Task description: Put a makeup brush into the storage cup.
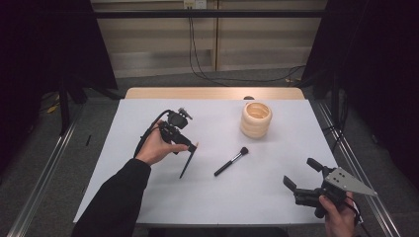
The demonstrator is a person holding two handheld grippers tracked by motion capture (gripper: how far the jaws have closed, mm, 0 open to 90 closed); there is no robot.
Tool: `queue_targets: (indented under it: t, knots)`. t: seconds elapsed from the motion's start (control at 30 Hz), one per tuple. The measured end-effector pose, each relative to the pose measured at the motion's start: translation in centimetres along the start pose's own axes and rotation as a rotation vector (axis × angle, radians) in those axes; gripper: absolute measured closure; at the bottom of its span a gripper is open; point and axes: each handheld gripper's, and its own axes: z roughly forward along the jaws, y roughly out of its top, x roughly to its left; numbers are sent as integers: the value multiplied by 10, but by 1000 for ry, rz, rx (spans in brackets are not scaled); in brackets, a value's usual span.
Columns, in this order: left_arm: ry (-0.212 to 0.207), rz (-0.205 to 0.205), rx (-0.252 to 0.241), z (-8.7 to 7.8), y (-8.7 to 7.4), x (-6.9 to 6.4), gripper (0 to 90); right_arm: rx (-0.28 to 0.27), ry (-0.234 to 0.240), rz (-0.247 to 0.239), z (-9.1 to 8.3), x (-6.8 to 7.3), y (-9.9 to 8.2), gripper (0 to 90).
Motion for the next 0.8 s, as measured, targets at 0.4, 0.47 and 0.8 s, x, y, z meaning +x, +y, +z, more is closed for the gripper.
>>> queue_targets:
  t: [0.4, 0.47, 0.8]
  knots:
    - [-28, -121, 128, 12, 1, -3, 243, 0, 4, -4, 0, 0, 0, 0]
    - [-12, -122, 146, 16, 1, -5, 270, -2, 3, 0, 1, 0, 0, 0]
    - [-24, -90, 199, 30, -1, -10, 361, -1, 3, -4, 1, 0, 0, 0]
